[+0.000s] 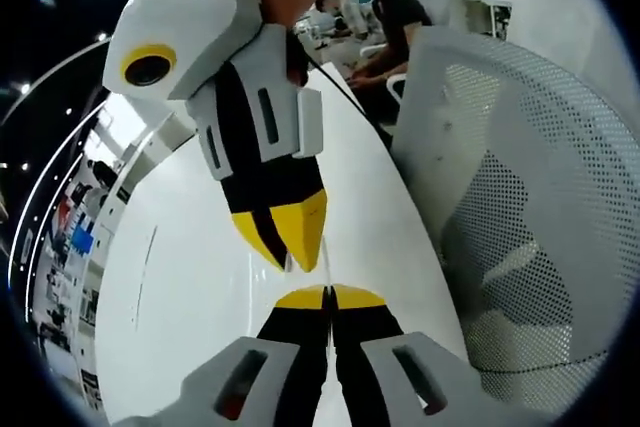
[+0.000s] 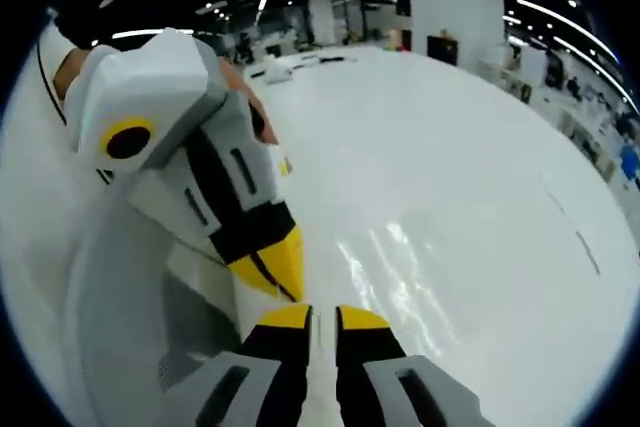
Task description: Open the resealable bag by pulling the two sides of the seal apart until the entire bag opening is separated and visibly accessible.
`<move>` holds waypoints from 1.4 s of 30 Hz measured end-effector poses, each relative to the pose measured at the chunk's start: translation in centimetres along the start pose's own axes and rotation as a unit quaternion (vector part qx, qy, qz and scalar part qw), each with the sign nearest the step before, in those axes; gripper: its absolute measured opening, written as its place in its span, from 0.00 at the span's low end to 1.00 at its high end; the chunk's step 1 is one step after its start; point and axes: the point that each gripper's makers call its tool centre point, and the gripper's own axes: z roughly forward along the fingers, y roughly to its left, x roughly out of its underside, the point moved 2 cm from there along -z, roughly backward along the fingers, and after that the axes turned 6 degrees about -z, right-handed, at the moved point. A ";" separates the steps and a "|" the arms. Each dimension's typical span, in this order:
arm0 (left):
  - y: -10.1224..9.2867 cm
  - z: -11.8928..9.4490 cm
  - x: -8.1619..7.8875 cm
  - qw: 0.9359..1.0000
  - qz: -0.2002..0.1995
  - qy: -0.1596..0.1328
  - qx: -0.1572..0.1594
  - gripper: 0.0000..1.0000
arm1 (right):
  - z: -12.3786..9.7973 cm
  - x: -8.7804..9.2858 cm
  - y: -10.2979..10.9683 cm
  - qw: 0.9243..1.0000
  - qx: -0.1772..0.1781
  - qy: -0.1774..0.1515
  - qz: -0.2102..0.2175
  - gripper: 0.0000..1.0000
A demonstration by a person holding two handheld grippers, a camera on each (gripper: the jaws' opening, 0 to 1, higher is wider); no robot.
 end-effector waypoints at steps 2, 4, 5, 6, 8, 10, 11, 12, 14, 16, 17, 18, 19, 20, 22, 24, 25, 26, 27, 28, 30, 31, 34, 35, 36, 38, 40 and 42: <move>-0.1 0.0 -0.1 1.000 0.002 0.000 0.003 0.00 | 0.0 0.0 -0.2 1.000 0.006 0.001 -0.004 0.04; -0.1 0.0 -0.1 1.000 0.002 0.001 0.004 0.00 | 0.0 0.0 -0.5 1.000 0.016 0.003 -0.008 0.03; -0.2 0.1 -0.2 1.000 0.000 0.001 0.006 0.00 | 0.0 0.0 -0.6 1.000 0.018 0.004 -0.009 0.03; -0.2 0.1 -0.2 1.000 -0.001 0.001 0.007 0.00 | 0.0 0.0 -0.6 1.000 0.021 0.004 -0.011 0.02; -0.2 0.2 -0.3 1.000 -0.005 0.003 0.010 0.00 | -0.2 0.3 -1.3 0.999 0.042 0.011 -0.023 0.00; -0.2 0.3 -0.3 1.000 -0.008 0.004 0.013 0.00 | -0.4 0.3 -1.5 0.998 0.053 0.014 -0.027 0.00; -0.3 0.4 -0.3 1.000 -0.011 0.005 0.015 0.00 | -0.5 0.2 -1.7 0.998 0.059 0.012 -0.029 0.00; -0.4 0.5 -0.3 1.000 -0.018 0.007 0.019 0.00 | -0.7 0.1 -2.1 0.996 0.074 0.008 -0.038 0.00; -0.3 0.6 -0.3 0.999 -0.025 0.006 0.020 0.00 | -0.9 -0.2 -2.4 0.995 0.090 0.004 -0.051 0.00; -0.2 0.7 -0.3 0.999 -0.027 0.009 0.020 0.00 | -1.1 -0.4 -2.5 0.993 0.105 0.003 -0.062 0.00; -0.1 0.7 -0.3 0.999 -0.029 0.010 0.018 0.00 | -1.3 -0.5 -2.8 0.991 0.115 0.000 -0.072 0.00; 0.0 0.8 -0.3 0.999 -0.031 0.011 0.018 0.00 | -1.4 -0.7 -2.9 0.989 0.127 -0.002 -0.080 0.00; 0.1 0.8 -0.3 0.999 -0.034 0.011 0.017 0.00 | -1.5 -0.9 -3.1 0.987 0.138 -0.005 -0.087 0.00; 0.1 0.8 -0.3 0.999 -0.035 0.012 0.017 0.00 | -1.6 -1.1 -3.1 0.985 0.143 -0.007 -0.092 0.00; 0.2 0.9 -0.3 0.999 -0.031 0.018 0.015 0.00 | -2.0 -1.6 -3.5 0.981 0.163 -0.016 -0.099 0.00; 0.4 0.9 -0.3 0.999 -0.032 0.019 0.013 0.00 | -2.5 -2.2 -3.9 0.977 0.185 -0.028 -0.103 0.00; 0.5 0.9 -0.3 0.999 -0.036 0.020 0.012 0.00 | -2.9 -2.5 -4.2 0.974 0.199 -0.034 -0.101 0.00; 0.6 0.9 -0.3 0.999 -0.039 0.021 0.011 0.00 | -3.3 -2.9 -4.5 0.971 0.215 -0.042 -0.101 0.00; 0.6 0.9 -0.3 0.999 -0.040 0.022 0.010 0.00 | -3.7 -3.2 -4.7 0.968 0.226 -0.051 -0.101 0.00; 0.6 0.9 -0.2 0.999 -0.043 0.024 0.009 0.00 | -4.2 -3.5 -5.0 0.964 0.242 -0.062 -0.096 0.00; 0.8 0.9 -0.1 0.999 -0.041 0.028 0.004 0.00 | -5.2 -4.0 -5.6 0.954 0.274 -0.075 -0.096 0.00; 1.0 0.9 -0.1 0.999 -0.042 0.029 0.001 0.00 | -5.5 -4.1 -5.7 0.950 0.284 -0.078 -0.099 0.00; 1.6 0.8 -0.3 0.999 -0.034 0.032 -0.009 0.00 | -6.0 -4.2 -5.8 0.946 0.298 -0.082 -0.094 0.00; 1.7 0.8 -0.3 0.999 -0.032 0.034 -0.010 0.00 | -6.1 -4.3 -5.8 0.944 0.304 -0.082 -0.098 0.00; 1.9 0.8 -0.3 0.999 -0.028 0.034 -0.012 0.00 | -6.2 -4.4 -5.9 0.942 0.308 -0.083 -0.100 0.00; 2.1 0.9 -0.3 0.999 -0.030 0.035 -0.012 0.00 | -6.3 -4.4 -6.0 0.942 0.311 -0.082 -0.099 0.00; 2.1 0.9 -0.2 0.999 -0.028 0.037 -0.013 0.00 | -6.3 -4.4 -6.0 0.942 0.310 -0.082 -0.097 0.00; 2.2 0.9 0.0 0.999 -0.021 0.040 -0.017 0.00 | -6.2 -4.3 -6.0 0.942 0.310 -0.081 -0.099 0.00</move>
